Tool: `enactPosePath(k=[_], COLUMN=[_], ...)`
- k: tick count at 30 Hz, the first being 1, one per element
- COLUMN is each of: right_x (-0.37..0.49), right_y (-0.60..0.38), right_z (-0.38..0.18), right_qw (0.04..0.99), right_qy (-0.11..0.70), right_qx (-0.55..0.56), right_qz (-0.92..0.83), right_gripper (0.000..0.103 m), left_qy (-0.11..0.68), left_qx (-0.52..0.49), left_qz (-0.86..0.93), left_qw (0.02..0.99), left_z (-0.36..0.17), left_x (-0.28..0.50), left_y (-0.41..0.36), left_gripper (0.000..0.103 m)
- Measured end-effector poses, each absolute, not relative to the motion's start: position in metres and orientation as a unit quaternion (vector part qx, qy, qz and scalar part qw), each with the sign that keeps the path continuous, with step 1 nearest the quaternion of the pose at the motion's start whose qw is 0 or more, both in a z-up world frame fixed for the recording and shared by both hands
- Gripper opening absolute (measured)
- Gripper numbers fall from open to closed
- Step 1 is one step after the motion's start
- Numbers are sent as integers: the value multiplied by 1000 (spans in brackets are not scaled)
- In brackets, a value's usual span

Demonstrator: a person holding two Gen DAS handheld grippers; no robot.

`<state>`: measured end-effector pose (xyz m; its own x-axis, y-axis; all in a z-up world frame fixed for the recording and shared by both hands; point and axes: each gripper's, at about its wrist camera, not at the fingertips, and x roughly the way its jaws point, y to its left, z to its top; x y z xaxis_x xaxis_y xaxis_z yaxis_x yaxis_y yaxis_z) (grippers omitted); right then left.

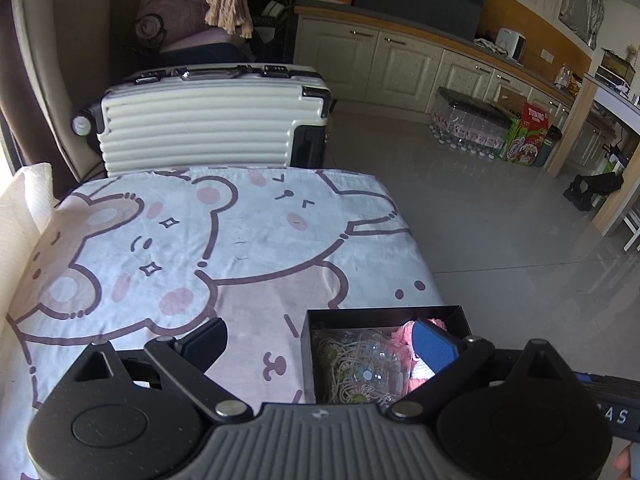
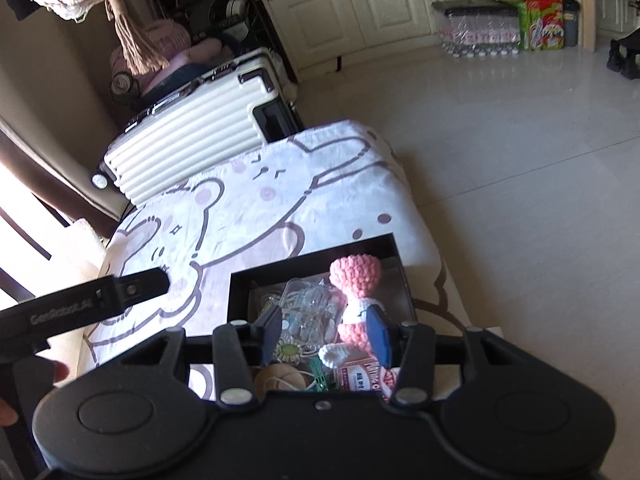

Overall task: Organize objects
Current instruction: 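Lower the green clip into the black box and open the right gripper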

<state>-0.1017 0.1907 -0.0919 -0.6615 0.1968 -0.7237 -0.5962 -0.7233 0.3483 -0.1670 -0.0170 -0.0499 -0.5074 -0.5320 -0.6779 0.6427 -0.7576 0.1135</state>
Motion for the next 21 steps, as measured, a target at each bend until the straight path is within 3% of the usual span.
enactPosePath(k=[14, 20, 21], right_x=[-75, -73, -73], right_y=[160, 148, 146], right_z=[-60, -53, -54], right_qw=[263, 307, 314], right_qy=[251, 200, 191], right_qx=[-314, -335, -342], right_qz=[877, 868, 865], right_gripper=[57, 72, 78], left_qy=[50, 38, 37], left_qx=[361, 373, 373], left_qz=[-859, -854, -853], left_qw=[360, 361, 362], left_z=[-30, -30, -31], left_x=[-128, -120, -120], left_y=[5, 9, 9], left_gripper=[98, 99, 99])
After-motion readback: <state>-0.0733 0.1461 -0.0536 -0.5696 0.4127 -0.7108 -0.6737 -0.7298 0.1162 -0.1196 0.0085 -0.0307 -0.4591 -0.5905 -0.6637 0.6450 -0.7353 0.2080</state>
